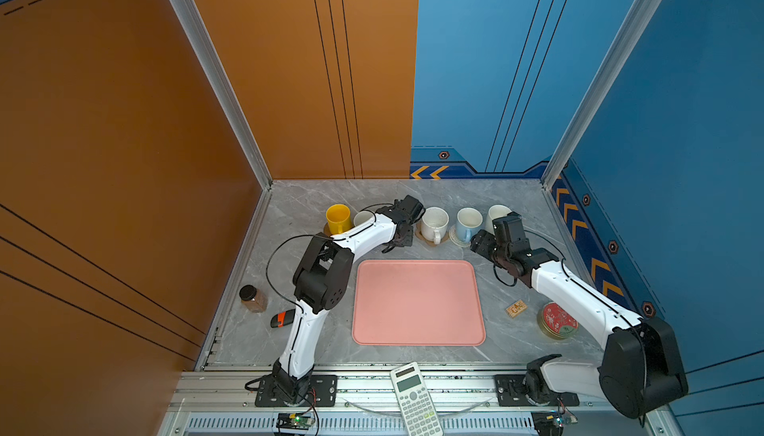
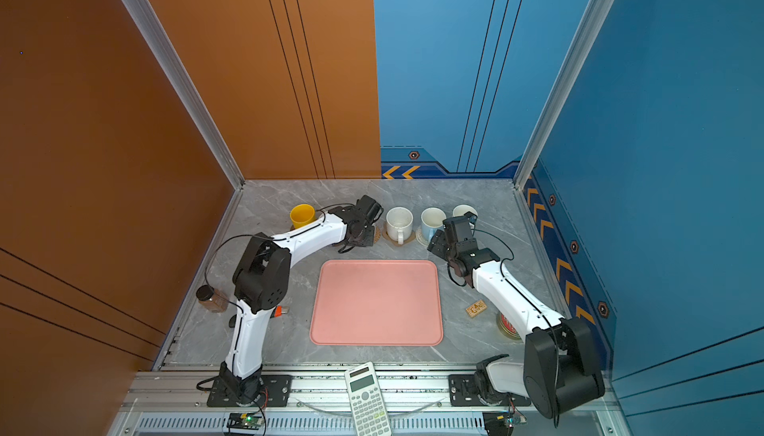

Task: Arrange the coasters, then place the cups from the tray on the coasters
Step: 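Lower the red-lined mug onto the woven coaster between purple and speckled mugs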

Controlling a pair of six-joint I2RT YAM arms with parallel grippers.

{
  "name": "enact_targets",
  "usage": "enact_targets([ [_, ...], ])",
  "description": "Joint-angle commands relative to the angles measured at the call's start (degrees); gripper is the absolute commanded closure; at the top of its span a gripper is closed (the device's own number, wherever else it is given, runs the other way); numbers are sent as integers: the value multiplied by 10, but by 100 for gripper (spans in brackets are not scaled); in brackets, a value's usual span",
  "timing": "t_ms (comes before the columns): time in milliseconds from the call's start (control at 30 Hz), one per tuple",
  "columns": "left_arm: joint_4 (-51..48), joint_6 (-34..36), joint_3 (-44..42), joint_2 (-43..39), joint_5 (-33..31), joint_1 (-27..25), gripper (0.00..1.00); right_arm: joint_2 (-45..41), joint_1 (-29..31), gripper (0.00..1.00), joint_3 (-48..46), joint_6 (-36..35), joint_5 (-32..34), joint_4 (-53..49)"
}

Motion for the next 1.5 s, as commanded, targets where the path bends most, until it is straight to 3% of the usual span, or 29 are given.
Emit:
enact_targets([
  [0,24,-9,27,4,4,6,100,10,-3,21,16,-7,-10,-3],
  [767,23,-16,3,2,8,2,100,20,-3,22,23,-8,-15,-11],
  [1333,22,-20,-7,-2,23,-5,73,17,-3,22,22,-8,-15,-15],
  [1467,21,-20,-9,-3,22,-8,71,15,-3,22,23,-8,-15,-16],
])
